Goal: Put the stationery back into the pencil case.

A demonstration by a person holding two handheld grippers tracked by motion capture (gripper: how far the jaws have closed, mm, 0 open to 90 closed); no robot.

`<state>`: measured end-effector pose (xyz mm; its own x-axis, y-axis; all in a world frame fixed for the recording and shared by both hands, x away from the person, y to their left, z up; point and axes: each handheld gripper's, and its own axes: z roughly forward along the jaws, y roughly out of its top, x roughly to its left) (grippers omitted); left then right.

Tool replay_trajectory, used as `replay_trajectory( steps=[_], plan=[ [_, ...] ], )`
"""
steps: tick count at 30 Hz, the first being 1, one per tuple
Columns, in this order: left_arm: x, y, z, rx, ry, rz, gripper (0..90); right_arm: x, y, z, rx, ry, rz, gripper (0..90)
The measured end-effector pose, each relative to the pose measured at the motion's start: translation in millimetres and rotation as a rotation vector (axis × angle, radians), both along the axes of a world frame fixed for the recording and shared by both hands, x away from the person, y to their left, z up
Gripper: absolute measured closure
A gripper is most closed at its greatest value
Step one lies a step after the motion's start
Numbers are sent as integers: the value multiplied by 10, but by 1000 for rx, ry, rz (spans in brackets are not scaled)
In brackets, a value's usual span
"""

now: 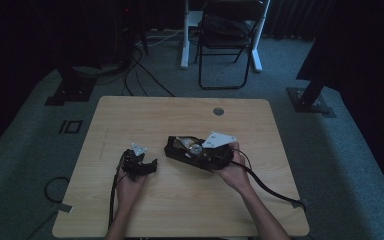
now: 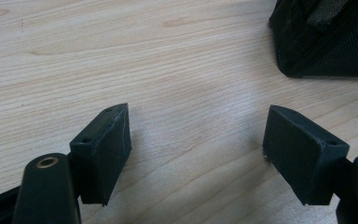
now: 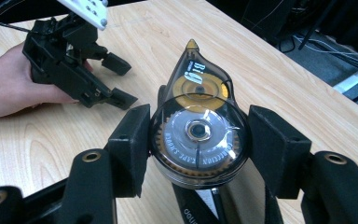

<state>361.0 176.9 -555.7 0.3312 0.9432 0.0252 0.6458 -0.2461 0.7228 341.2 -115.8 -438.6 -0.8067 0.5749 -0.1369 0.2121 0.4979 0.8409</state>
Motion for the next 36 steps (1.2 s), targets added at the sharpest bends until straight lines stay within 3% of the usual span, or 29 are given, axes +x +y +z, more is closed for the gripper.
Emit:
replay_trajectory(
  steps=[36],
  plan=[
    [2,-3,-3,-5,-4,4,237,236,5,46,-12,-7,-17,416]
  ],
)
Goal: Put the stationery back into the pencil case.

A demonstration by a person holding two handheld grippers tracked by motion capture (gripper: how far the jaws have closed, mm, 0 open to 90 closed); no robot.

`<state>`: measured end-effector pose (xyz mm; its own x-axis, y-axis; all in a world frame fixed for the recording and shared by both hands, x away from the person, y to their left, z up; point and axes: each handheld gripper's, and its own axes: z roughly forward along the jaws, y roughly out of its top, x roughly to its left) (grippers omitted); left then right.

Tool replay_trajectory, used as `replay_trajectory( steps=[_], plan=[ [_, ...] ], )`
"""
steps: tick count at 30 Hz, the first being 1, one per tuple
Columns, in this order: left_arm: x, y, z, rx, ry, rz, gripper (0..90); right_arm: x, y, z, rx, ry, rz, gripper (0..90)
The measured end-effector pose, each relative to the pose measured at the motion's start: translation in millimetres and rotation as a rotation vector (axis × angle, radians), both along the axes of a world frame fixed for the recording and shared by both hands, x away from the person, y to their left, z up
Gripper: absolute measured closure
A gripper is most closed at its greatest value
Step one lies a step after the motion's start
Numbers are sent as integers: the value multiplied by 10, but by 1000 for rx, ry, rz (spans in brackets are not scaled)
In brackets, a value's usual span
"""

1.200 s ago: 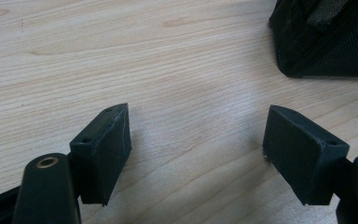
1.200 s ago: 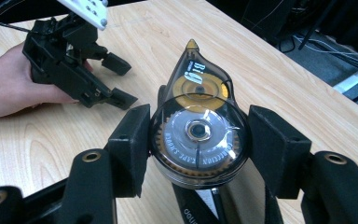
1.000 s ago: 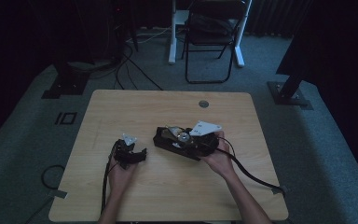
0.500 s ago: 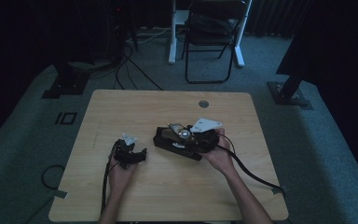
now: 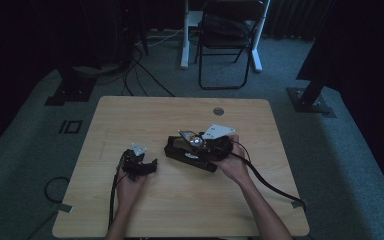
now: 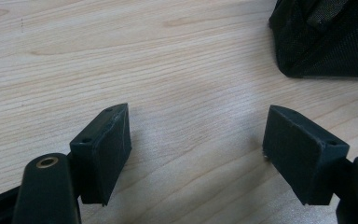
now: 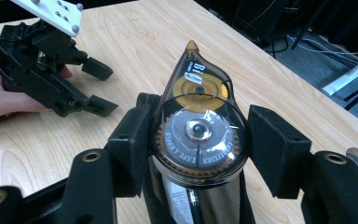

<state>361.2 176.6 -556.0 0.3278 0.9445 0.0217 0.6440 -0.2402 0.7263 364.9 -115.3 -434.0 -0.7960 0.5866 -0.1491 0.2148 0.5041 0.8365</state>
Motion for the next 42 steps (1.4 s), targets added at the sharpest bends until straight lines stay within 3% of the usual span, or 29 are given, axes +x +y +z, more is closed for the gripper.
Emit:
replay_trajectory(
  steps=[17,42],
  plan=[
    [-1,2,1,3,2,-2,237,114,7,-76,-15,12,-3,416],
    [0,1,0,2,-1,-1,237,221,68,-297,-62,65,9,416]
  ],
)
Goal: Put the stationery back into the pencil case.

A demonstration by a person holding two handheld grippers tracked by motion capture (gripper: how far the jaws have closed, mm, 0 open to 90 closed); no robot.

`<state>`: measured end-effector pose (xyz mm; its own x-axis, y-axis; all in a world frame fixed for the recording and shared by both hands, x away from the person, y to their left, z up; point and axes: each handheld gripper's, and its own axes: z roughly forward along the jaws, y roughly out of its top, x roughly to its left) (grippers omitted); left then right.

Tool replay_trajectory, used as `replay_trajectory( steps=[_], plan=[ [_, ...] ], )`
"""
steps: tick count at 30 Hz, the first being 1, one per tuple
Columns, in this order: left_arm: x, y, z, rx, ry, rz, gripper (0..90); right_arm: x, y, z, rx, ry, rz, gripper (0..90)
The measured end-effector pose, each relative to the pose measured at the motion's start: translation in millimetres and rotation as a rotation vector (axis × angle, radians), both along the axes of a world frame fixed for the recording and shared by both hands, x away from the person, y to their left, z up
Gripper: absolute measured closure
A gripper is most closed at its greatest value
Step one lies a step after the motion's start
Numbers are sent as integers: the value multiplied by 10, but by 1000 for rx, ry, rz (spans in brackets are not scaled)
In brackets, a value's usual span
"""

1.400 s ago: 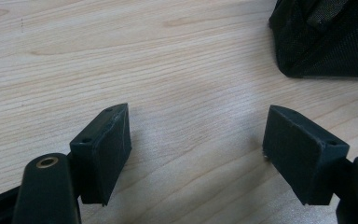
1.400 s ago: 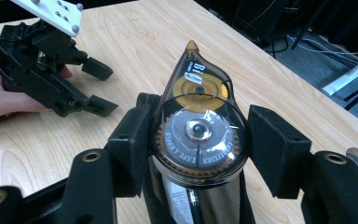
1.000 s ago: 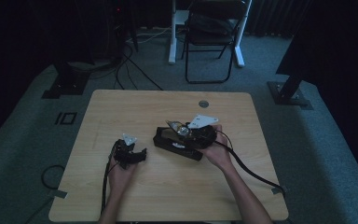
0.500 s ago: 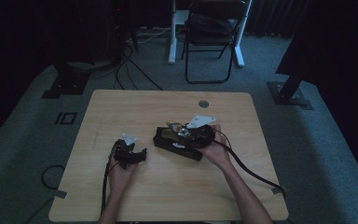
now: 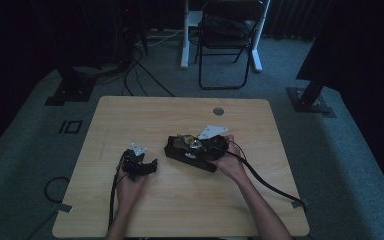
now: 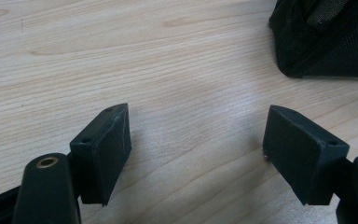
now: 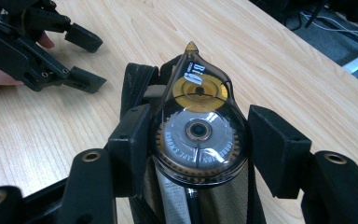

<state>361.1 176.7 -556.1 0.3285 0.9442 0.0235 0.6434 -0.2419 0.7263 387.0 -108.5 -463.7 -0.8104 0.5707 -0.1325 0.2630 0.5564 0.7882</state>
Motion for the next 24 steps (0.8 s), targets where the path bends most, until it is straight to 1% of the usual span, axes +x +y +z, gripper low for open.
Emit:
replay_trajectory(
  steps=[6,12,23,24],
  plan=[
    [0,0,0,0,0,0,237,18,22,-45,-18,12,4,416],
    [1,0,0,1,-1,0,237,24,51,-99,-49,26,14,416],
    [1,1,0,2,-1,-1,237,52,72,-150,-67,50,15,416],
    [1,1,0,2,-1,-1,237,61,72,-159,-71,59,14,415]
  ],
)
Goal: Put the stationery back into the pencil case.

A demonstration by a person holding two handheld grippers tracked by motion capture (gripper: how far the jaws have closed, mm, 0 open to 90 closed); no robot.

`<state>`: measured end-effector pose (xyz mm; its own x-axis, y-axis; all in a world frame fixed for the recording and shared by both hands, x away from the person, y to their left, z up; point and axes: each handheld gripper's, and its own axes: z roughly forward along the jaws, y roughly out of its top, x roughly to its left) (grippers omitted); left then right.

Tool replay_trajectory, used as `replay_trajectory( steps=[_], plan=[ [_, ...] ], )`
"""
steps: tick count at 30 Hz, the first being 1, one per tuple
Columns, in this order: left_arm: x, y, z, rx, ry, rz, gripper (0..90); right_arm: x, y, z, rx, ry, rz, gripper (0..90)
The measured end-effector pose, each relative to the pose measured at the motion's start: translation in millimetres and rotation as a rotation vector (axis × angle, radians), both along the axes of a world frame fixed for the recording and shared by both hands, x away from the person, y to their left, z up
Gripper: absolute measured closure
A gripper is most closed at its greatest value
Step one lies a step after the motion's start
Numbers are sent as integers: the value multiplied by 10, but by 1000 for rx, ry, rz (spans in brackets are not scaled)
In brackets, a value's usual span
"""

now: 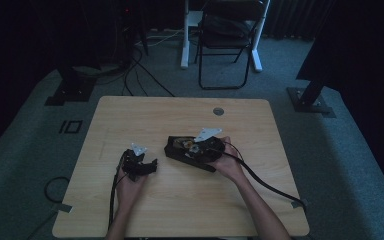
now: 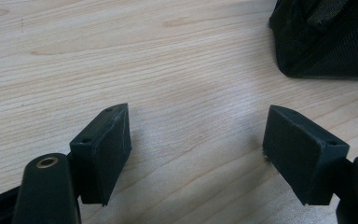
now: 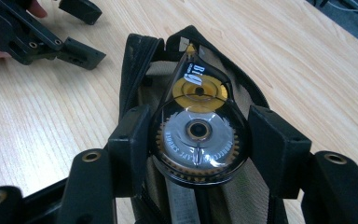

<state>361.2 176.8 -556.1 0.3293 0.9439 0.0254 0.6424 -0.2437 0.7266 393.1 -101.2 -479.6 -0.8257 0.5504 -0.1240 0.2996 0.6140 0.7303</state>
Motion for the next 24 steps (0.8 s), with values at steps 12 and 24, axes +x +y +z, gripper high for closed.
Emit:
replay_trajectory(
  steps=[12,24],
  plan=[
    [0,0,0,1,0,0,237,59,12,-63,-5,41,-20,414],
    [-3,2,0,1,0,0,237,61,14,-75,-5,55,-21,398]
  ],
)
